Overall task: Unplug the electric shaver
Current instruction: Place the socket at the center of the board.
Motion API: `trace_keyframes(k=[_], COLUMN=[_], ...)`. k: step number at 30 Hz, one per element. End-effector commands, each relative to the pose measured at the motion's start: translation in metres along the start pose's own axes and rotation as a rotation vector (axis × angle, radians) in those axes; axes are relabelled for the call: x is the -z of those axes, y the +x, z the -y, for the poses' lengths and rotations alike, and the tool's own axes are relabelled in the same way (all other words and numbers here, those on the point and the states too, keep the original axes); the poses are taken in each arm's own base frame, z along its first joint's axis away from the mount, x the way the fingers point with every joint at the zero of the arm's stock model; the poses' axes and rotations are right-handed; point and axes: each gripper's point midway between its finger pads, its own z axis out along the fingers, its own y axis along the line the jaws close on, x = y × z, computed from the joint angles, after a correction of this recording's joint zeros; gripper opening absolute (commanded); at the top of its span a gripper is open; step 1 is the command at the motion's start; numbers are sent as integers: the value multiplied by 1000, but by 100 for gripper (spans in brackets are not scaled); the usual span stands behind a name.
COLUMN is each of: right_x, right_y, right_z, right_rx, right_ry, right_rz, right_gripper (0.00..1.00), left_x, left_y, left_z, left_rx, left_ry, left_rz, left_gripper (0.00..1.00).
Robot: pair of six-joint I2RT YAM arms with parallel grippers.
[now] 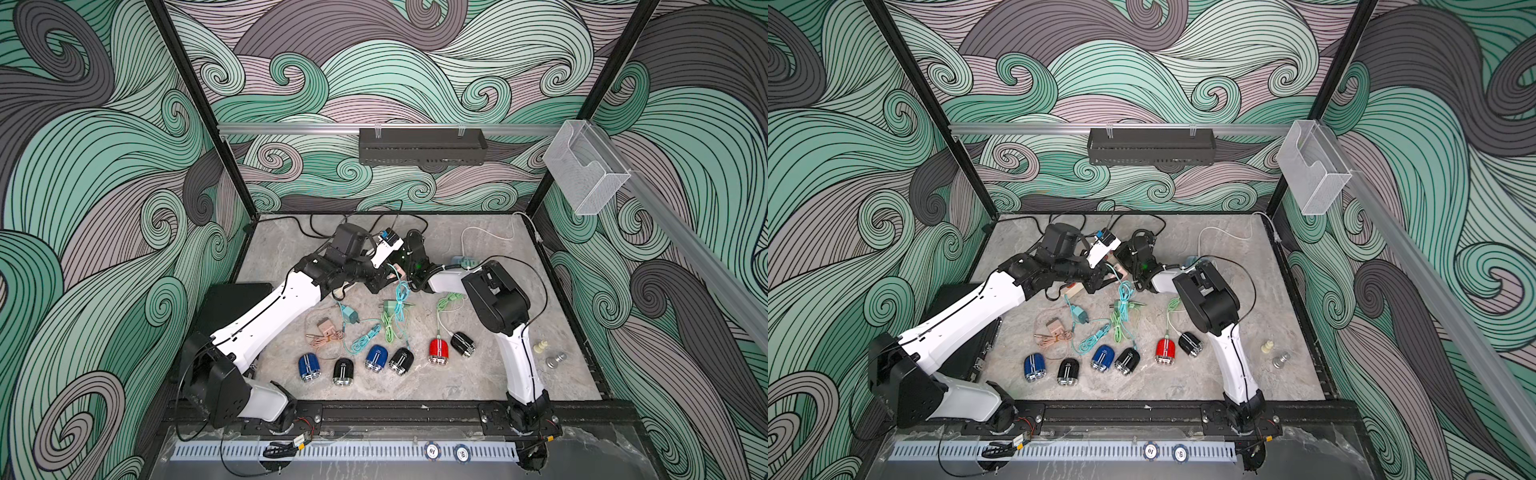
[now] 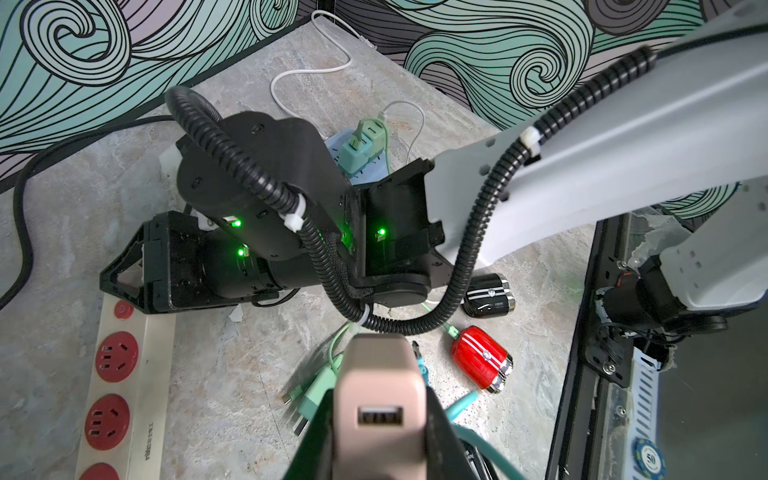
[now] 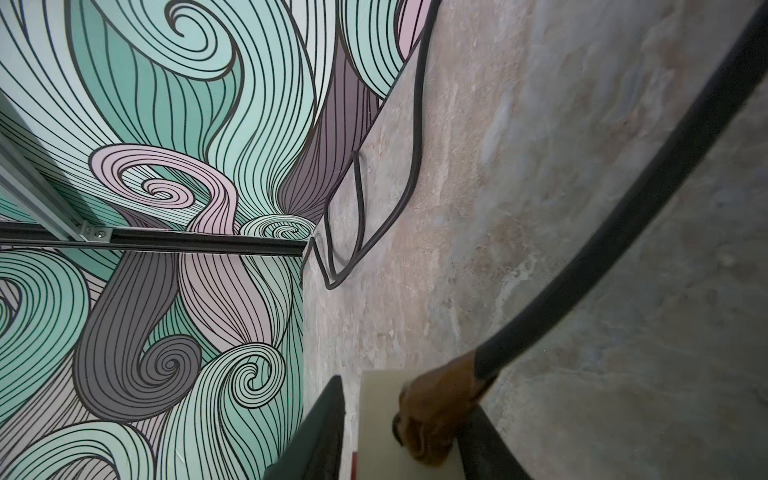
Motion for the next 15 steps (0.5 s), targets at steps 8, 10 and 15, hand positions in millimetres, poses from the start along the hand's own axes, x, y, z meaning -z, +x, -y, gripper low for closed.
trace_keyframes(k=[8,10,15], right_x=[6,8,14], right_y=[-1,0,-2], right_z=[14,17,28], right_rx=[2,3,11], right_ry=[41,56,111], right_rz=[-1,-3,-2], right_gripper=[53,54,54], left_x=[1,1,1], left_y=[-4,-4,-4], left_z=[0,-1,-1], left_rx=[-11,-11,-10], left_ry=[-10,-13,-13], left_rz=[5,6,5], left_gripper=[0,0,0])
